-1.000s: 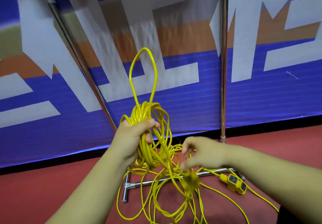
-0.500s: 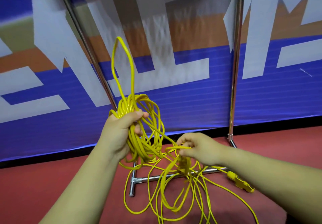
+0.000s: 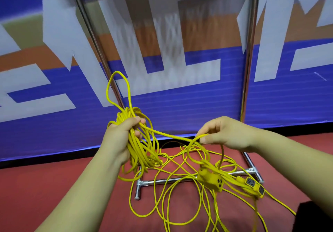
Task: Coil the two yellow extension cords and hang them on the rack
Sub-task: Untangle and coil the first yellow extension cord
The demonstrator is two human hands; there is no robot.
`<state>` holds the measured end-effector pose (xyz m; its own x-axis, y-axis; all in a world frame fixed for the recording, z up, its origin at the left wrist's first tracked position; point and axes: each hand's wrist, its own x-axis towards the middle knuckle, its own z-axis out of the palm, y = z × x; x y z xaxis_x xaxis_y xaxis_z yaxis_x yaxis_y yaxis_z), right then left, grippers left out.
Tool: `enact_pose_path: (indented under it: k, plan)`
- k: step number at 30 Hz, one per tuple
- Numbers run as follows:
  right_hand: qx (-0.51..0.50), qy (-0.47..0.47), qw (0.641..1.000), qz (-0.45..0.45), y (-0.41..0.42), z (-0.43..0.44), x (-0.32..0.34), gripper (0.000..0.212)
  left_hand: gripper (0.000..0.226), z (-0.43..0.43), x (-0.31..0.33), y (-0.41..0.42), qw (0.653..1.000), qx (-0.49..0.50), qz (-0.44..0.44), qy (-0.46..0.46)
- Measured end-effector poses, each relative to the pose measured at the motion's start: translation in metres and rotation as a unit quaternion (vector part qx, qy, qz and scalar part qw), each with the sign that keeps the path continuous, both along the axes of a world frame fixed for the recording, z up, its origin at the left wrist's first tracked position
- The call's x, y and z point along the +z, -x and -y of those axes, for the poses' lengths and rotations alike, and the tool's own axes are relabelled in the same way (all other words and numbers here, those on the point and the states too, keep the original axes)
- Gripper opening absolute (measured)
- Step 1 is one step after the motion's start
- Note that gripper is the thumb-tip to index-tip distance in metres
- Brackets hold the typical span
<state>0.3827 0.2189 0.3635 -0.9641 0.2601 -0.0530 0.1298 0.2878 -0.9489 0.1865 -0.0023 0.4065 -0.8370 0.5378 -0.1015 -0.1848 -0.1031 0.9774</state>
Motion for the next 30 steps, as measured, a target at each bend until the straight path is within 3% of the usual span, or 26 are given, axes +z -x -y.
enact_pose_path:
  k: [7, 12, 18, 22, 24, 26, 30]
  plan:
    - [0.06, -0.13, 0.985, 0.1, -0.011, 0.001, -0.005, 0.007, 0.018, -0.01, -0.001, -0.012, 1.0, 0.013, -0.017, 0.008]
    - [0.082, -0.281, 0.935, 0.198, -0.016, -0.001, -0.017, 0.016, 0.012, -0.015, -0.003, -0.009, 0.998, 0.054, -0.02, -0.014]
    - [0.097, -0.322, 0.911, 0.238, -0.016, 0.003, -0.032, 0.011, 0.014, -0.016, -0.003, -0.01, 0.998, 0.057, -0.012, -0.019]
    - [0.132, -0.41, 0.855, 0.288, -0.008, 0.013, -0.047, 0.021, 0.015, -0.019, 0.004, -0.019, 0.999, 0.034, -0.02, -0.027]
    - [0.104, -0.415, 0.868, 0.253, -0.002, 0.019, -0.055, 0.037, 0.014, -0.02, 0.008, -0.024, 0.999, 0.012, -0.019, -0.038]
    - [0.067, -0.371, 0.909, 0.18, 0.003, 0.029, -0.061, 0.049, 0.014, -0.021, 0.013, -0.028, 0.998, -0.001, -0.024, -0.057]
    - [0.02, -0.289, 0.952, 0.101, 0.015, 0.056, -0.074, 0.049, 0.02, -0.021, 0.024, -0.038, 0.995, -0.013, -0.033, -0.089]
